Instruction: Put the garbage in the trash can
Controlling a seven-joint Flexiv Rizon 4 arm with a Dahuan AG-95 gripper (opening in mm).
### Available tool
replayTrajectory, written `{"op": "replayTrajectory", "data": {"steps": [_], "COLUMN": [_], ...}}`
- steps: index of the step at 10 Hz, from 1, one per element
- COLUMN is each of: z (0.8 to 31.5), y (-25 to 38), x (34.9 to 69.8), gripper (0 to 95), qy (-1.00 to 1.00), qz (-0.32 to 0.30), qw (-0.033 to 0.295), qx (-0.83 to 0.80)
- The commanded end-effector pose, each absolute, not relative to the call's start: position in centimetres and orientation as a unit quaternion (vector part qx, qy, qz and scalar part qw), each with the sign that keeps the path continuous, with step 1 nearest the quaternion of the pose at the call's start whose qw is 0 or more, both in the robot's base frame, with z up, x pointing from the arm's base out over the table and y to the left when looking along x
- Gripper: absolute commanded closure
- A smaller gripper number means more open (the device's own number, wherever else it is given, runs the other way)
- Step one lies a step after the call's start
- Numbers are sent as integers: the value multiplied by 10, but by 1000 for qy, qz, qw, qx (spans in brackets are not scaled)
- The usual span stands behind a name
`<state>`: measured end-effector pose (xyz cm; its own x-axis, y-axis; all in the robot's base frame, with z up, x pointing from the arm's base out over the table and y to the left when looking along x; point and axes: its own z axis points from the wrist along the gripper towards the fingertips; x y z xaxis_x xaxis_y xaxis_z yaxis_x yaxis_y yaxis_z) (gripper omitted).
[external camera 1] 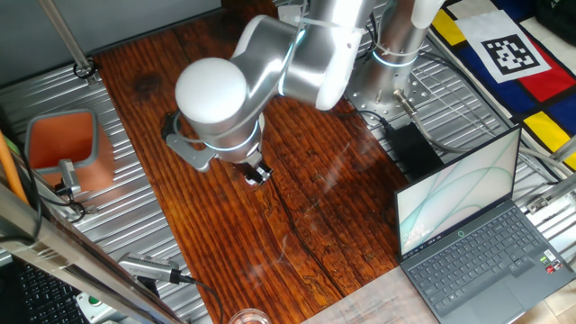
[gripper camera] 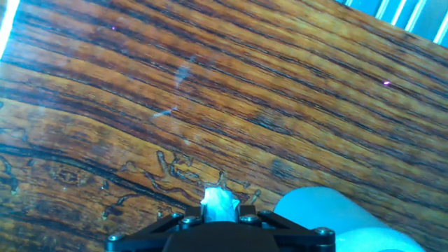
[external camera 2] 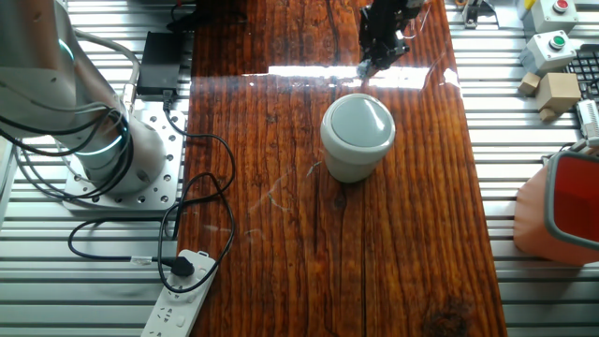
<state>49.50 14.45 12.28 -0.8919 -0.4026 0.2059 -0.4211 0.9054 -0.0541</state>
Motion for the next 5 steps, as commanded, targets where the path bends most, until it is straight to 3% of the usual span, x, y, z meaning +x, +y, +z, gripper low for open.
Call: {"op": "replayTrajectory", "data": {"steps": [1, 5], "z": [156, 182], "y": [106, 70], "x": [492, 480], "gripper": [950, 950], "qy": [-953, -942], "qz": [24, 25], "qw": [107, 114], "qx": [283, 313]}}
